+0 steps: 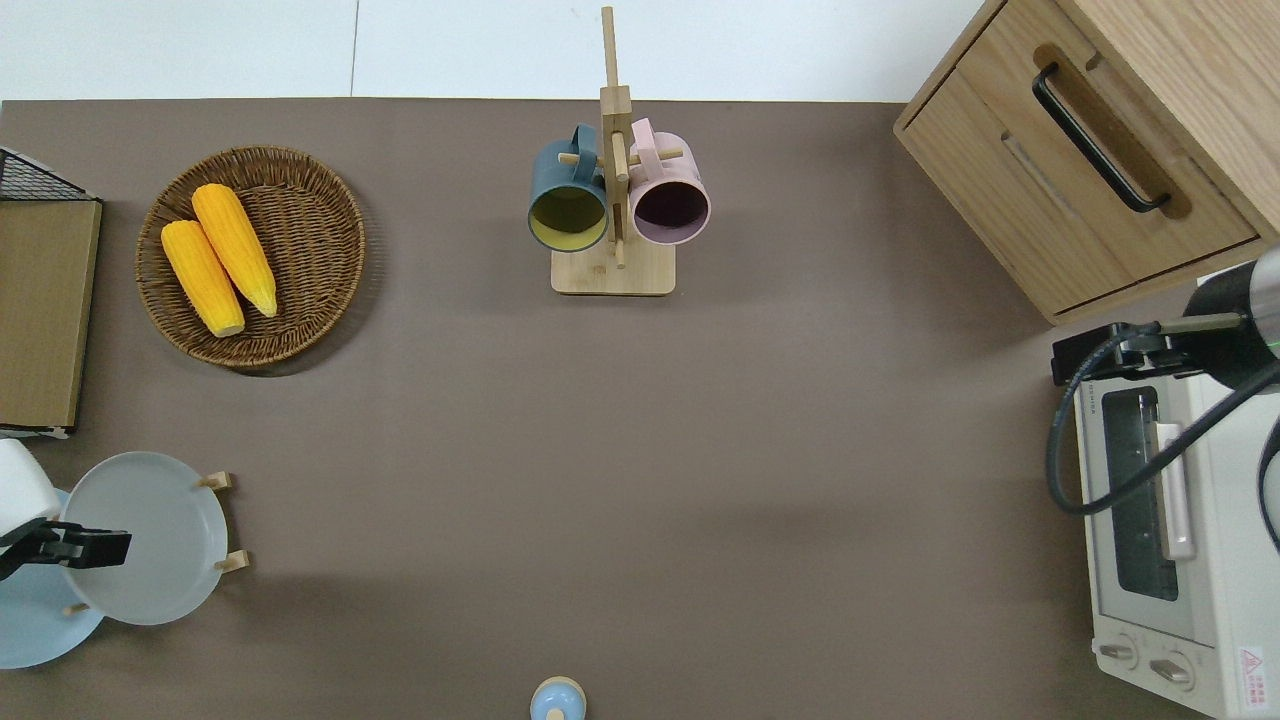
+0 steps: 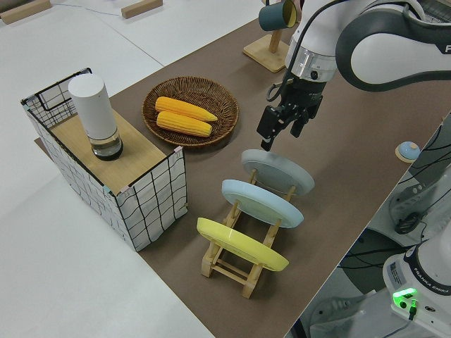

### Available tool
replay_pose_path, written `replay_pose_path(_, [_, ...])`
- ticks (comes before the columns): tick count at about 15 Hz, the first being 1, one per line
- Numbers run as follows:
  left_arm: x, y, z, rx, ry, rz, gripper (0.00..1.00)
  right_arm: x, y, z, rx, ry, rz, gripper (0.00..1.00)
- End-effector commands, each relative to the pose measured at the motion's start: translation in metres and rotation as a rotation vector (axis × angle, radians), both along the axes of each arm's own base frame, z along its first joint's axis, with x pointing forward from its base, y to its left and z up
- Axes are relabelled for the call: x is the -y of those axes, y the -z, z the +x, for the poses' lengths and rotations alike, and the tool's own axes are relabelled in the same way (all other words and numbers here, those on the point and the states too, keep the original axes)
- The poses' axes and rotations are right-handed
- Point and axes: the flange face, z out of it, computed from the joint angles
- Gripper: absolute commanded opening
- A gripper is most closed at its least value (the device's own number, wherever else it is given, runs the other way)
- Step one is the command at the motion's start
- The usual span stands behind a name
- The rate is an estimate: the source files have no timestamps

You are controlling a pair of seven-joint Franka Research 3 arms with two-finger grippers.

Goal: Pick gray plate from low plate rack and place it on table with left arm
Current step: 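Lower the left gripper to the gray plate's rim in the low rack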

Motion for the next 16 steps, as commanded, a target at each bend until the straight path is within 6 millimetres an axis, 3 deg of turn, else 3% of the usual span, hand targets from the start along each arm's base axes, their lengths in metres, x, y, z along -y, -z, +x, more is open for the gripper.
replay_pose_path(1, [0.001, 0.018, -0.014, 0.021, 0.037, 0.039, 1.00, -0.001, -0.003, 0.000, 0.005, 0.003, 0.003, 0.983])
replay_pose_path(6, [0.003, 0.041, -0.020, 0.046, 0.050, 0.039, 1.00, -0.001, -0.003, 0.000, 0.005, 0.003, 0.003, 0.983])
replay_pose_path(10, [0.003, 0.047, -0.021, 0.050, 0.041, 0.037, 0.97, -0.001, -0.003, 0.000, 0.005, 0.003, 0.003, 0.983])
replay_pose_path(13, [0.003, 0.047, -0.021, 0.052, 0.040, 0.037, 0.58, -0.001, -0.003, 0.000, 0.005, 0.003, 0.003, 0.983])
replay_pose_path(14, [0.003, 0.047, -0.021, 0.052, 0.040, 0.037, 0.43, -0.001, -0.003, 0.000, 0.005, 0.003, 0.003, 0.983])
replay_pose_path(15, [0.003, 0.048, -0.021, 0.050, 0.040, 0.037, 0.20, -0.001, -0.003, 0.000, 0.005, 0.003, 0.003, 0.983])
replay_pose_path(16, [0.003, 0.048, -0.021, 0.050, 0.040, 0.037, 0.10, -0.001, -0.003, 0.000, 0.004, 0.003, 0.003, 0.983])
